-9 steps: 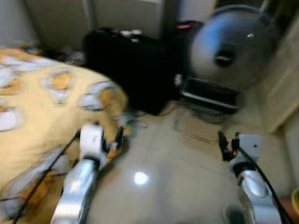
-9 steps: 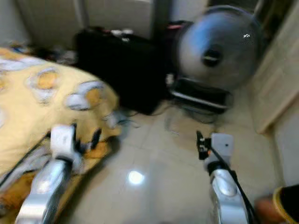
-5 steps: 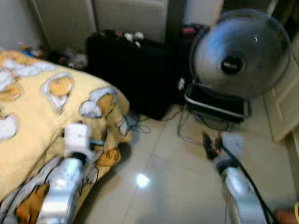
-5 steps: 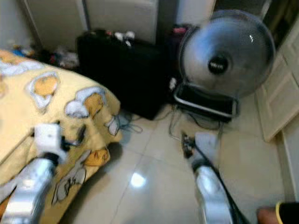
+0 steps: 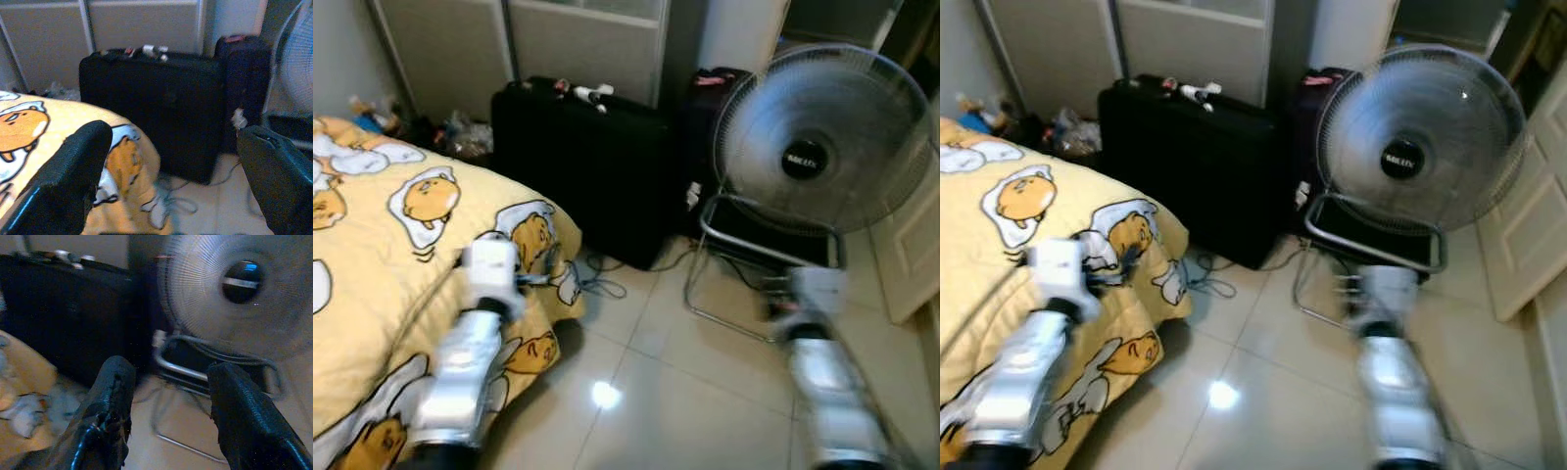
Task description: Clean up the room
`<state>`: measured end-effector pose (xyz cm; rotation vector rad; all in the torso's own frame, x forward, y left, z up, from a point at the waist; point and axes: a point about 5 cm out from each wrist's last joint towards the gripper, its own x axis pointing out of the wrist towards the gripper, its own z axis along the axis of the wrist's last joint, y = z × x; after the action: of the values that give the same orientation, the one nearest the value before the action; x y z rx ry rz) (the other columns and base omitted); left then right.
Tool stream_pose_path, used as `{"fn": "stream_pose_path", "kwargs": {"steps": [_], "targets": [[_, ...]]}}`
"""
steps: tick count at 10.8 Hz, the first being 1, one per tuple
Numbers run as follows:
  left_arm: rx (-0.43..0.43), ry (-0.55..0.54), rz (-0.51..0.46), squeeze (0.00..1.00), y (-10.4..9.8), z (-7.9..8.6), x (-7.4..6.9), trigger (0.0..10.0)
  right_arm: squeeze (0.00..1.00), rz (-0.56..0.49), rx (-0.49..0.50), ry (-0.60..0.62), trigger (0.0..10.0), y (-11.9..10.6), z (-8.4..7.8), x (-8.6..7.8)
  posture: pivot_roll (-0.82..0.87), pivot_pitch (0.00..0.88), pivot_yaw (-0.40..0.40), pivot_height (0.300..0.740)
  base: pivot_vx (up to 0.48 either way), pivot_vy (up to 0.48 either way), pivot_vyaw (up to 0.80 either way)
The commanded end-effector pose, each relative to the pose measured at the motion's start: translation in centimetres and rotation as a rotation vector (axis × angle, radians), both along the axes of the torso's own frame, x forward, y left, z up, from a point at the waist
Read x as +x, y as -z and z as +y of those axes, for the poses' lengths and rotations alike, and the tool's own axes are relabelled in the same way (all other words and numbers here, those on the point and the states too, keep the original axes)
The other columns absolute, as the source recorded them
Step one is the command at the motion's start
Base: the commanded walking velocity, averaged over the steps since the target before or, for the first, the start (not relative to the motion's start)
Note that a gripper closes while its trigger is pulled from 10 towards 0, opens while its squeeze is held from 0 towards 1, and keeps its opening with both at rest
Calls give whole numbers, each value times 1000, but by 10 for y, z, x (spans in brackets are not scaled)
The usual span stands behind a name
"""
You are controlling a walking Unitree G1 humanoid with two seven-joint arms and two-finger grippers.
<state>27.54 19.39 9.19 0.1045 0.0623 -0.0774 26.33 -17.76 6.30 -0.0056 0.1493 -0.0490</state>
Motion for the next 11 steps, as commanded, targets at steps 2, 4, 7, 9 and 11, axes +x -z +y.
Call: {"fn": "stream_pose_path", "kwargs": {"steps": [2,4,7,9,11], "targets": [[41,72,-4,27,-1,-12,6,10000,0,1,-24,34,10000,-1,-13,4,-109,0,-27,740,375,0,-400],[39,76,-5,27,0,-13,8,10000,0,11,-17,37,10000,3,-12,4,-114,0,-26,740,375,0,-800],[39,86,1,20,2,-16,12,10000,0,18,-15,33,10000,5,-9,6,-127,0,-27,740,374,0,-800],[37,79,1,27,2,-15,12,10000,0,12,-21,31,10000,4,-9,7,-127,0,-26,740,377,0,0],[40,74,0,24,2,-13,13,10000,0,10,-25,29,10000,4,-8,7,-127,0,-26,740,375,0,0]]}}
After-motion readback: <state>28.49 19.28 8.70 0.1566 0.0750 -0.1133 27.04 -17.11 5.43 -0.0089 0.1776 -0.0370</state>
